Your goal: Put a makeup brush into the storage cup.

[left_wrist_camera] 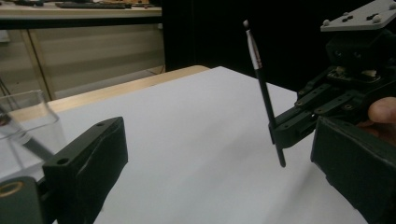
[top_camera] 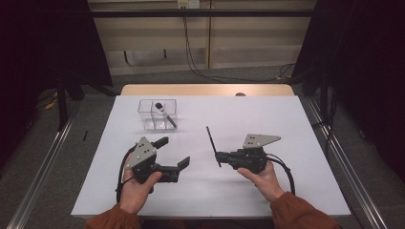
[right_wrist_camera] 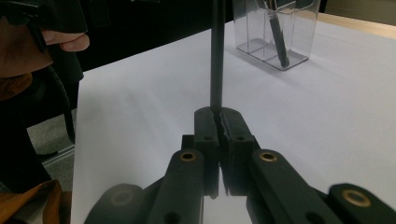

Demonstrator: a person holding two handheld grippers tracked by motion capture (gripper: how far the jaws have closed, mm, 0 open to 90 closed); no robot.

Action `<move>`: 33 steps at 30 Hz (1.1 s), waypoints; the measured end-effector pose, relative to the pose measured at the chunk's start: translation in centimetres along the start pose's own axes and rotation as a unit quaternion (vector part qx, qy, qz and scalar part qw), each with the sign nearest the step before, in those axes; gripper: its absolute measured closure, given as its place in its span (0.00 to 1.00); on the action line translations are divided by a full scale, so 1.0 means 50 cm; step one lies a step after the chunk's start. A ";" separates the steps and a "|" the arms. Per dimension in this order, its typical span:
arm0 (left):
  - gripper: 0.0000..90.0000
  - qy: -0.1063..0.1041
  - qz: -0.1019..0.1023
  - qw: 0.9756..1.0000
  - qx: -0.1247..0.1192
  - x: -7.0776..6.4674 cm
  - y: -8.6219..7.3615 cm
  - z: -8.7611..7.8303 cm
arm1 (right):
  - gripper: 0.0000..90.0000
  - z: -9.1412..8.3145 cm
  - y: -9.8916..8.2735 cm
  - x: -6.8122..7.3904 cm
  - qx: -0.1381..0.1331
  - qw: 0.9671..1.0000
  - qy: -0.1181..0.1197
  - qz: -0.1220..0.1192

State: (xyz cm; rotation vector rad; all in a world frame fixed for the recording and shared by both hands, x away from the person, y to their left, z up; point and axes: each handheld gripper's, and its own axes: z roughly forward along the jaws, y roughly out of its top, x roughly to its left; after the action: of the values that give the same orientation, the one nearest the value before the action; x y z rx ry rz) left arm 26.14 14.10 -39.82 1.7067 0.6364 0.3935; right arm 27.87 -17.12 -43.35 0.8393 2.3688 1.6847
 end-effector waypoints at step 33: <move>0.11 -0.059 0.014 0.998 -0.010 -0.052 0.039 0.119 | 0.96 -0.006 0.000 0.012 -0.002 1.000 0.001 -0.006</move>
State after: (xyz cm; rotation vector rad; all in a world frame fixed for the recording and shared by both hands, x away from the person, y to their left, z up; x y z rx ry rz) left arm 27.92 7.59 -39.12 1.7086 0.5213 0.3153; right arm 27.26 -17.06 -43.11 0.8199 2.3672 1.6859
